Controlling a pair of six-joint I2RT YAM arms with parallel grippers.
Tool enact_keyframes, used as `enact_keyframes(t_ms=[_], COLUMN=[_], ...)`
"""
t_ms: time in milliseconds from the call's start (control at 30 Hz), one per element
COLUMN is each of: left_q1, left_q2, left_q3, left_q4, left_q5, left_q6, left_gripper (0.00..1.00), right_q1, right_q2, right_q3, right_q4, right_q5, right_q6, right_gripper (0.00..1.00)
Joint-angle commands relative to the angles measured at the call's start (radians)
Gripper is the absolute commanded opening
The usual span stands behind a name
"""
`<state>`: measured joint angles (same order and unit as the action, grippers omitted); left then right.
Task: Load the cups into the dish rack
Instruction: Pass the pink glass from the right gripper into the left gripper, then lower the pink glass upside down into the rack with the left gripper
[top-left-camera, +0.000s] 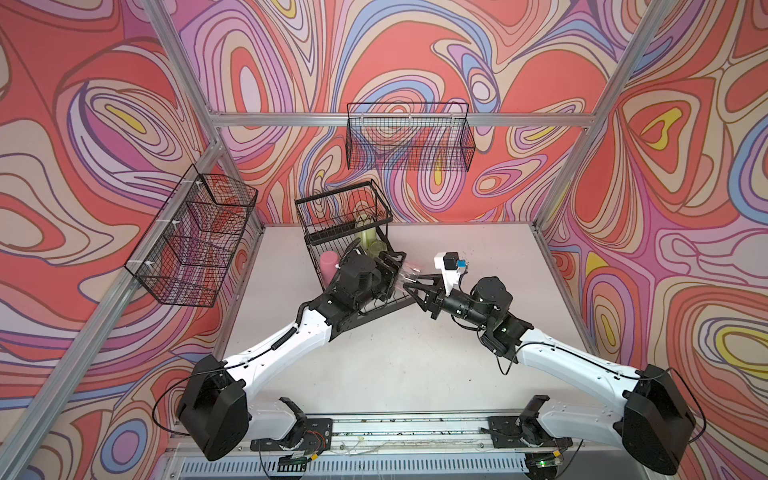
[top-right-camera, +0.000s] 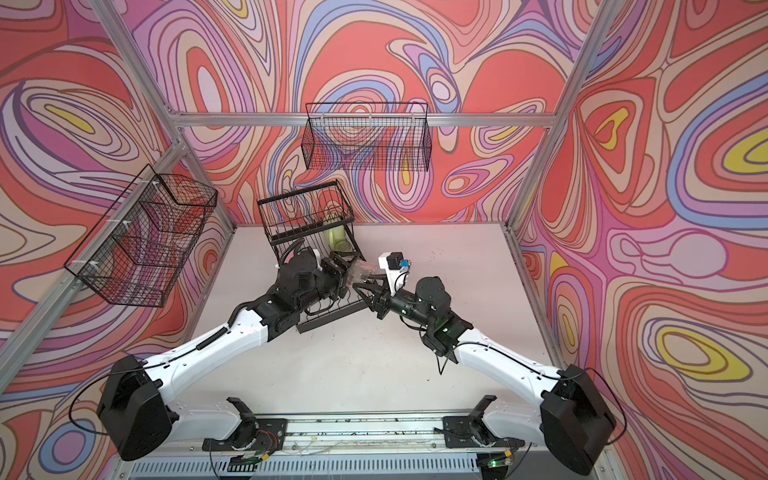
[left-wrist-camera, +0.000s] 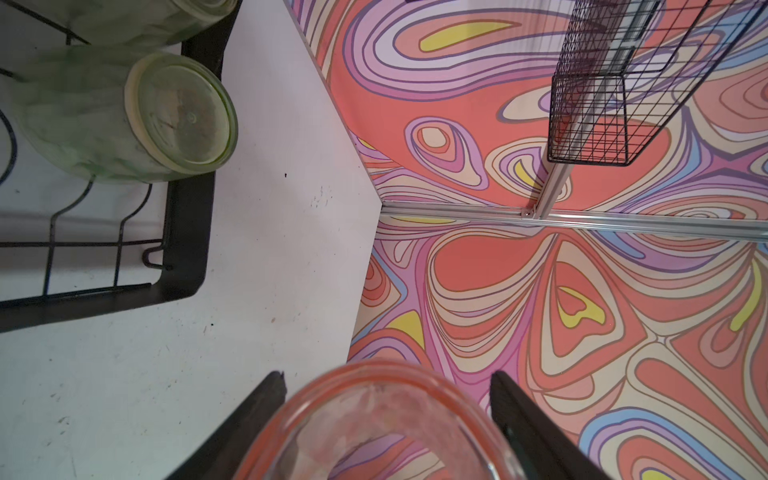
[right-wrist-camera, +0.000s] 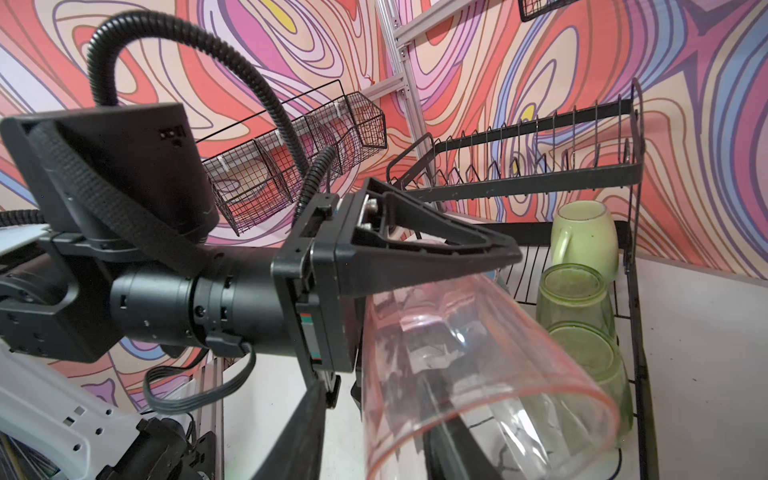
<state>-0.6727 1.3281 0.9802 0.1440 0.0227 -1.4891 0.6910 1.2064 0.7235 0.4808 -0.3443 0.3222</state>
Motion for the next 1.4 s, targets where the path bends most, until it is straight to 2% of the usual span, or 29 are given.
enact_keyframes(t_ms=[0, 200, 400, 533, 1000, 1367], left_q1=[0.004, 0.004, 0.002, 0.002, 0.002, 0.001], left_q2=[-0.037, -0.077, -0.152, -0.179, -0.153, -0.055], left_q3=[0.028, 0.037, -0.018, -0.065, -0.189, -0.238], left_q4=[-0.043, -0.14, -0.205, -0.231, -0.176, -0.074], left_q5=[-0.045, -0.129, -0.313, -0.456, -0.751, -0.874], left_q6=[0.14, 0.302, 0.474, 0.556, 0.692, 0.748], left_gripper=[0.56, 0.55, 0.53, 0.52, 0.51, 0.52], right_q1=[0.005, 0.005, 0.005, 0.004, 0.003, -0.001], right_q2=[-0.003, -0.013, -0.024, -0.034, -0.07, -0.067], right_q3=[0.021, 0.035, 0.074, 0.064, 0.048, 0.021], right_q4=[-0.065, -0.16, -0.328, -0.361, -0.446, -0.423], right_q5=[0.052, 0.122, 0.287, 0.32, 0.399, 0.391], right_q6=[0.001, -0.01, -0.022, -0.022, -0.041, -0.046], right_gripper=[0.4, 0.41, 0.39, 0.39, 0.39, 0.38])
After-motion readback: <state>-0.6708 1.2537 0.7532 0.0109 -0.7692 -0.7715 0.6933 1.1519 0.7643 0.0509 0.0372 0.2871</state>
